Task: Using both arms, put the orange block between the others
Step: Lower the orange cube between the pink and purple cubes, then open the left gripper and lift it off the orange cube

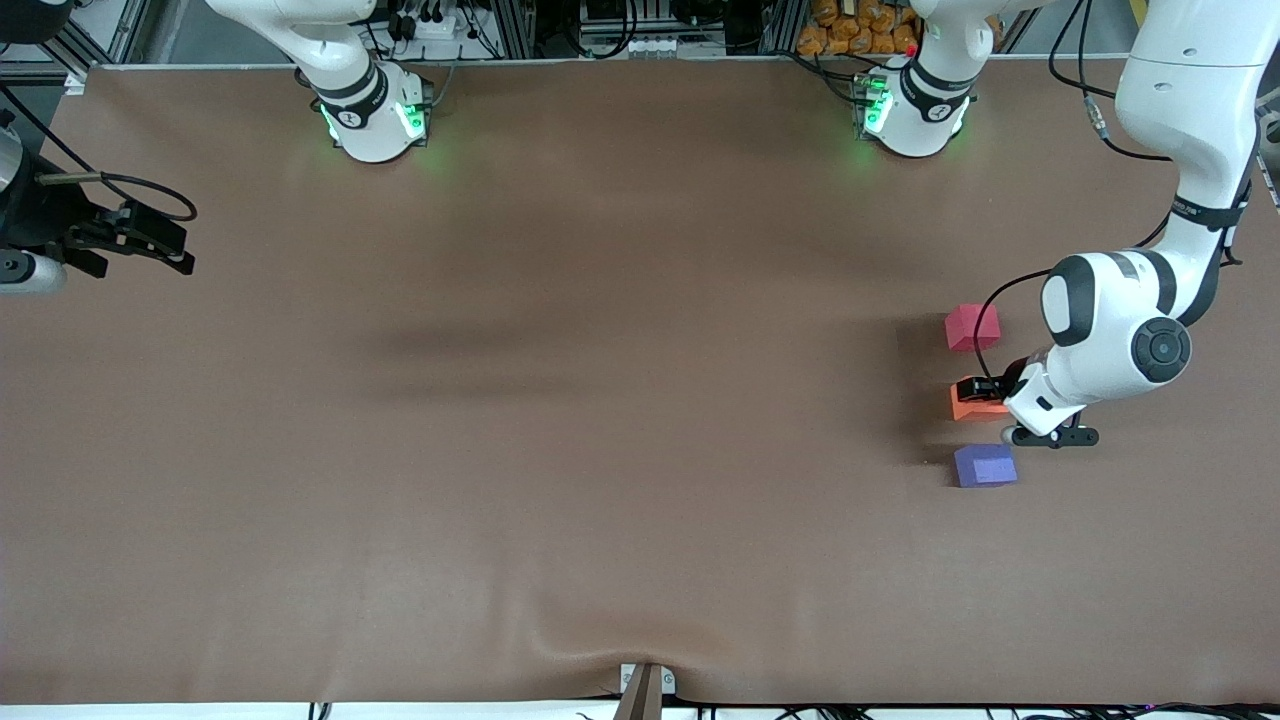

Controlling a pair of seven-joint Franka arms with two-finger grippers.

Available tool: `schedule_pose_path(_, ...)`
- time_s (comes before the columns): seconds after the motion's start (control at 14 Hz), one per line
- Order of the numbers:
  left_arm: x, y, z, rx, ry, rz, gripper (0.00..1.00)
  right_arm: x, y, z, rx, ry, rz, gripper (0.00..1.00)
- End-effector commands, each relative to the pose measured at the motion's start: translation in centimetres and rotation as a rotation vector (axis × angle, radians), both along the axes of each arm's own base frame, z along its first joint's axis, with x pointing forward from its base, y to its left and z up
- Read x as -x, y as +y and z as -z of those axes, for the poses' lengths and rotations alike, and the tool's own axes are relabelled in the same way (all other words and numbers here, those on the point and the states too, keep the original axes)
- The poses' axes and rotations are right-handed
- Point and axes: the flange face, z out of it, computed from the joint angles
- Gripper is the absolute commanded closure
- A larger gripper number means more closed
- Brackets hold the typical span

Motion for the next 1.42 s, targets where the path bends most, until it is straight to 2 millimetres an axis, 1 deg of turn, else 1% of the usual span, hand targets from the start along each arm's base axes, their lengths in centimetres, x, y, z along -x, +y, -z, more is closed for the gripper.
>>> schedule_pose_path(0.0, -0.7, 0.7, -1.1, -0.019, -0.026, -0.005, 0.0, -0.3, -0.1, -0.3, 0.012, -0.006, -0.012, 0.0)
schedule_pose_path(0.07, -0.9, 1.5, -2.1, -0.022, -0.041, -0.017, 0.0, -0.4, -0.1, -0.3, 0.012, -0.01, -0.011, 0.0)
schedule_pose_path(0.14, -1.4, 1.4, -3.2, -0.025, -0.062, -0.023, 0.0, -0.4, -0.1, -0.4, 0.011, -0.016, -0.012, 0.0)
schedule_pose_path(0.28, -2.6, 1.3, -6.2, -0.028, -0.098, -0.029, 0.0, -0.4, 0.0, -0.4, 0.012, -0.016, -0.012, 0.0)
schedule_pose_path(0.43, -3.2, 1.1, -10.1, -0.033, -0.114, -0.031, 0.0, -0.4, 0.1, -0.4, 0.014, -0.016, -0.014, 0.0)
schedule_pose_path(0.57, -3.3, 0.0, -14.8, -0.038, -0.119, -0.069, 0.0, -0.4, 0.0, -0.4, 0.014, -0.016, -0.012, 0.0)
schedule_pose_path(0.71, -3.2, -2.1, -18.9, -0.036, -0.138, -0.07, 0.0, -0.4, 0.0, -0.4, 0.017, -0.016, -0.014, 0.0)
schedule_pose_path(0.85, -2.7, -3.9, -22.6, -0.038, -0.136, -0.079, 0.0, -0.4, -0.1, -0.5, 0.018, -0.017, -0.012, 0.0)
schedule_pose_path(1.0, -1.7, -4.9, -25.8, -0.046, -0.121, -0.085, 0.0, -0.3, -0.4, -0.6, 0.017, -0.019, -0.006, 0.0)
schedule_pose_path(1.21, -0.1, -4.3, -31.3, -0.061, -0.145, -0.09, 0.0, -0.3, -0.4, -0.8, 0.014, -0.02, -0.004, 0.0)
schedule_pose_path(1.28, 0.4, -4.0, -32.8, -0.064, -0.145, -0.083, 0.0, -0.3, -0.4, -0.8, 0.014, -0.02, -0.004, 0.0)
schedule_pose_path(1.35, 0.9, -4.1, -33.8, -0.067, -0.142, -0.081, 0.0, -0.3, -0.4, -0.8, 0.014, -0.02, -0.004, 0.0)
